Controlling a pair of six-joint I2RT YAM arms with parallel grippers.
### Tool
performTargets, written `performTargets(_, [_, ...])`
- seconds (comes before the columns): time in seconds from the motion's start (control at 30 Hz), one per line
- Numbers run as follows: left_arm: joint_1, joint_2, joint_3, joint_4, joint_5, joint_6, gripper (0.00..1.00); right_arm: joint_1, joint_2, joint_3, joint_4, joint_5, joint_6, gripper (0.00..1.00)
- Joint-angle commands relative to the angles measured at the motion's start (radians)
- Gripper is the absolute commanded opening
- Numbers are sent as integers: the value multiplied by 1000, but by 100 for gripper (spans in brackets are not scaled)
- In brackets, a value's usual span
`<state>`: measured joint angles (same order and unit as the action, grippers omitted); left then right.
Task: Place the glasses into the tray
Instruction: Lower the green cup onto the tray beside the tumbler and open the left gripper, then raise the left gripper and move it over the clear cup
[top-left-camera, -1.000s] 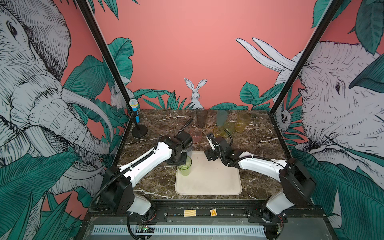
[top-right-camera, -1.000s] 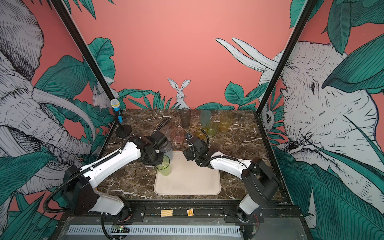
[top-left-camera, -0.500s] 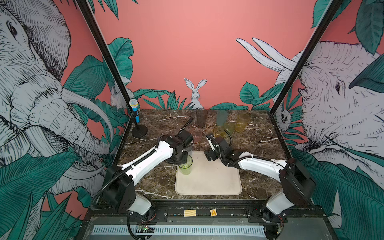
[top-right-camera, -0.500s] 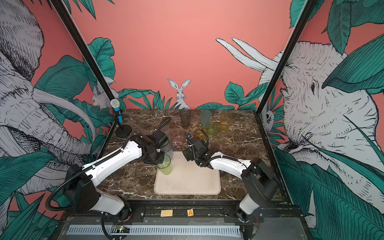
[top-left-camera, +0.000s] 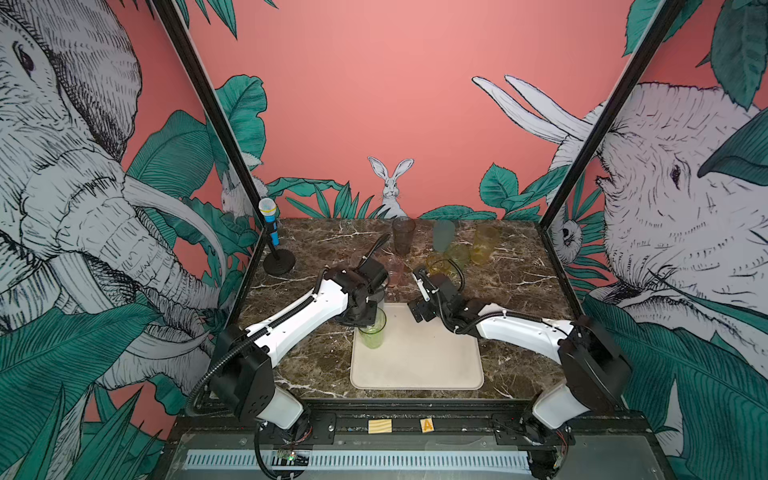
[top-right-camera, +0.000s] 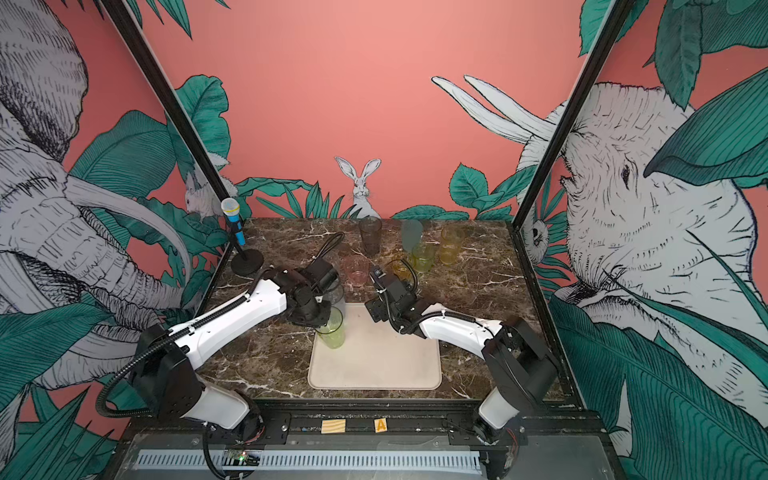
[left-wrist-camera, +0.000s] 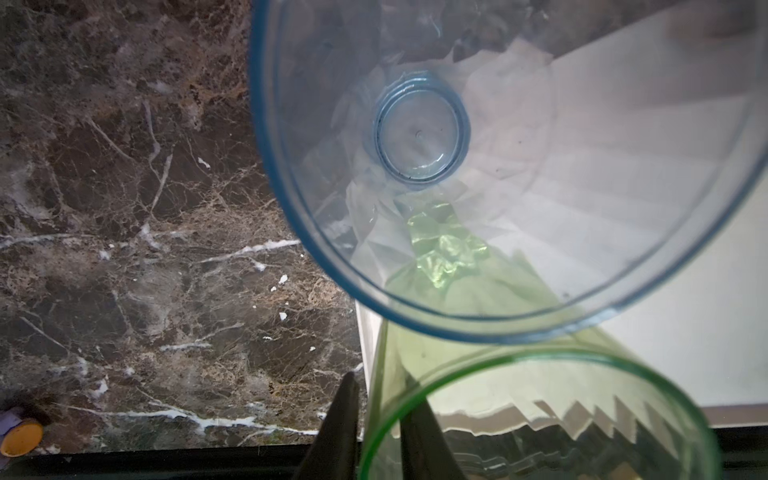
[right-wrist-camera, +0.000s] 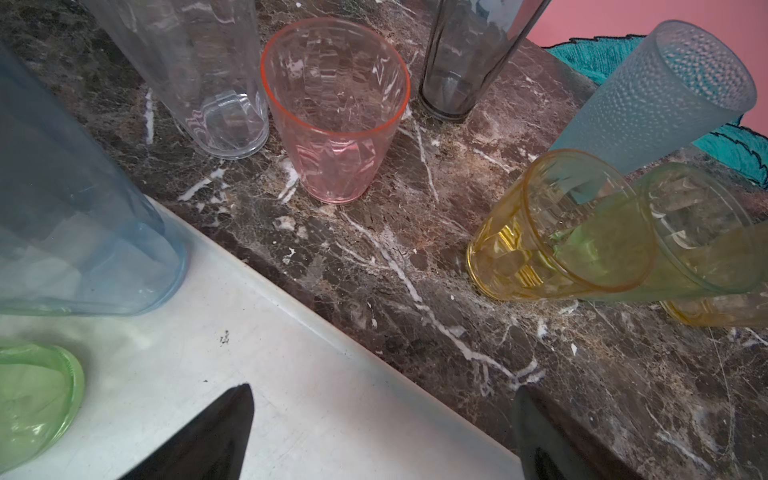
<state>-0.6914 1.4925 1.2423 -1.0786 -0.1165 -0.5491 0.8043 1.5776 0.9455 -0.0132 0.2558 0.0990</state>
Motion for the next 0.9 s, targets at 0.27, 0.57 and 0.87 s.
performTargets(0.27, [-4, -28, 70, -66, -35, 5, 32, 11, 10, 27, 10, 28, -13, 99])
performTargets(0.57, [-2, -91, 105, -113, -59, 7, 42, 12, 9, 28, 7, 28, -15, 99])
performTargets(0.87, [27, -138, 174, -162, -96, 30, 42, 16, 1, 24, 6, 37, -17, 99])
